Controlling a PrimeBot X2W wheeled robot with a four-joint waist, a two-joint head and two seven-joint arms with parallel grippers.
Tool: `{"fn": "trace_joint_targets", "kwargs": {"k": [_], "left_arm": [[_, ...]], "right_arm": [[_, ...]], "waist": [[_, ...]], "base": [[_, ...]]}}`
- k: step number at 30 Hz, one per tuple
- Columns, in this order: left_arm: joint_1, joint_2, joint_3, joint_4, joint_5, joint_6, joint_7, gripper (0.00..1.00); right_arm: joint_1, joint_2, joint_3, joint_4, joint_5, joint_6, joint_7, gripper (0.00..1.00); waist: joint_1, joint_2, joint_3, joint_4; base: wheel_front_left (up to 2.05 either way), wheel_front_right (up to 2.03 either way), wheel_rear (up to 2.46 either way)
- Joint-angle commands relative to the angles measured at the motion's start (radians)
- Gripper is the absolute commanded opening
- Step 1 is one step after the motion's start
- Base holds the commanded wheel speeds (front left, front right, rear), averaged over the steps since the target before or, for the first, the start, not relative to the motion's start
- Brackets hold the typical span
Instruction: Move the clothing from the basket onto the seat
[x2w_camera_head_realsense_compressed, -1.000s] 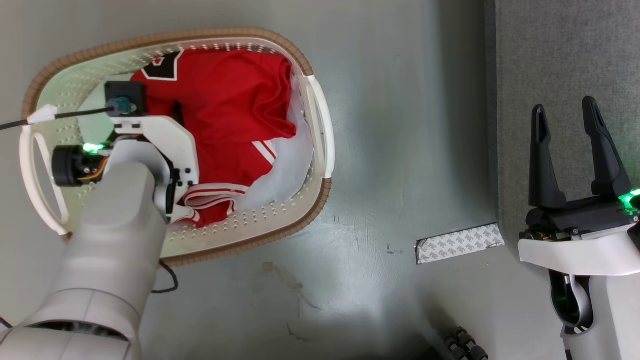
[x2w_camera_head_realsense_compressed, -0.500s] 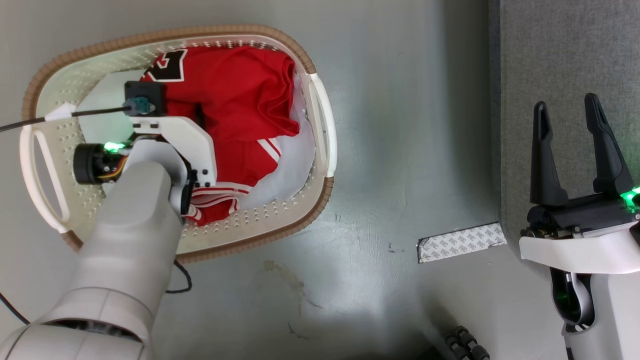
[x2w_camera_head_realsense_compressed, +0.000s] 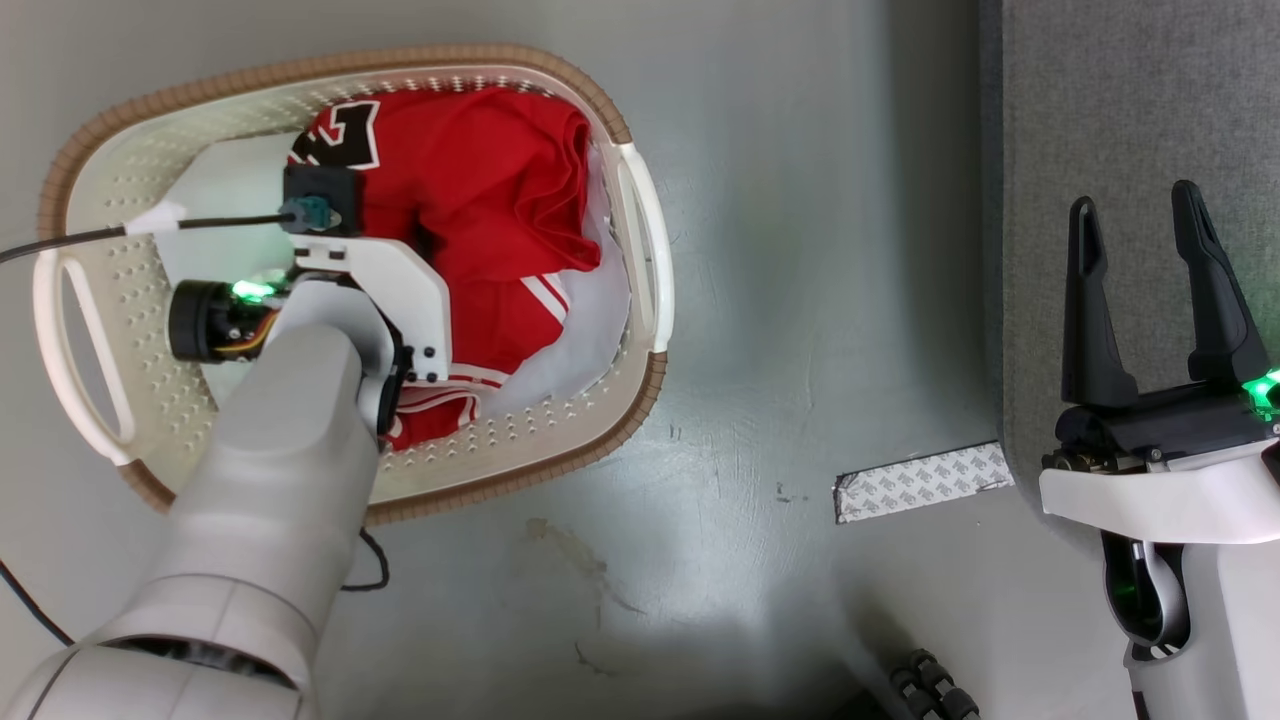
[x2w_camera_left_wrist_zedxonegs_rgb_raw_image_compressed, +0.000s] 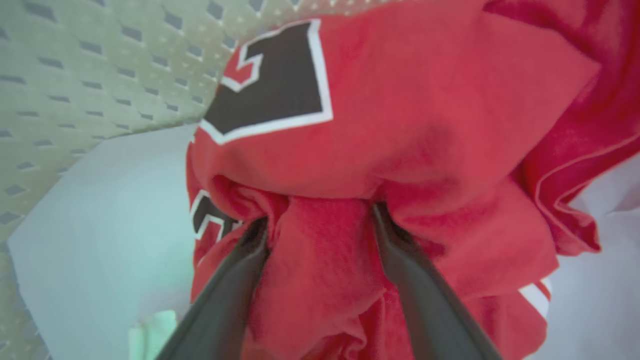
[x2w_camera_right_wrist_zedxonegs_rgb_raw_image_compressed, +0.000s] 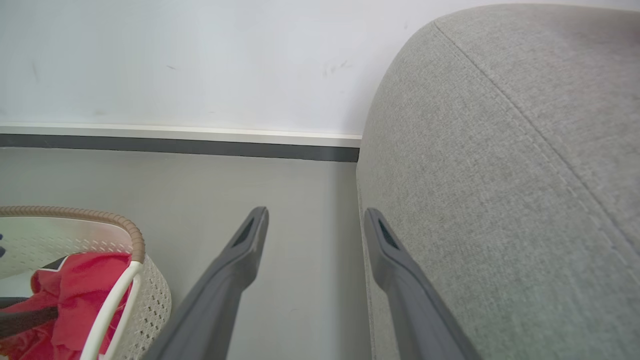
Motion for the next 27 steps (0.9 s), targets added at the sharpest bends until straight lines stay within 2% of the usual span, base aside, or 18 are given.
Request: {"fn": "trace_joint_targets", "kwargs": {"k": [1, 2, 3, 9, 14, 27], "left_arm": [[-0.002, -0.001, -0.006, 0.004, 0.008, -0.006, -0.002, 0.38], [-0.001, -0.001, -0.008, 0.003, 0.008, -0.005, -0.001, 0.15], [-0.001, -0.001, -0.009, 0.004, 0.005, -0.008, -0.001, 0.01], [0.012, 0.000, -0.016, 0.004, -0.009, -0.023, -0.003, 0.00], [0.039, -0.009, -0.014, 0.003, -0.031, -0.039, -0.031, 0.00], [0.202, -0.042, -0.032, -0.016, -0.091, -0.120, -0.140, 0.00]], "right_arm": [[-0.009, 0.000, -0.003, -0.002, 0.000, -0.002, 0.001, 1.00], [-0.009, -0.001, -0.004, -0.001, -0.001, -0.002, 0.001, 1.00], [-0.010, 0.000, -0.004, 0.000, -0.002, -0.002, 0.001, 1.00], [-0.010, 0.000, -0.008, 0.012, -0.004, -0.002, 0.001, 1.00], [-0.004, -0.001, -0.020, 0.026, -0.006, -0.002, 0.001, 1.00], [0.094, -0.001, -0.080, 0.098, -0.048, -0.002, 0.001, 1.00]], "waist": [[0.0000, -0.0001, 0.000, 0.000], [0.0000, -0.0001, -0.001, 0.000], [0.0000, -0.0001, -0.001, 0.000], [0.0000, -0.0001, -0.022, 0.006], [0.0000, -0.0001, -0.079, 0.024], [0.0000, -0.0001, -0.376, 0.089]], "base": [[0.00, 0.00, 0.00], [0.00, 0.00, 0.00], [0.00, 0.00, 0.00], [0.00, 0.00, 0.00], [0.00, 0.00, 0.00], [0.00, 0.00, 0.00]]}}
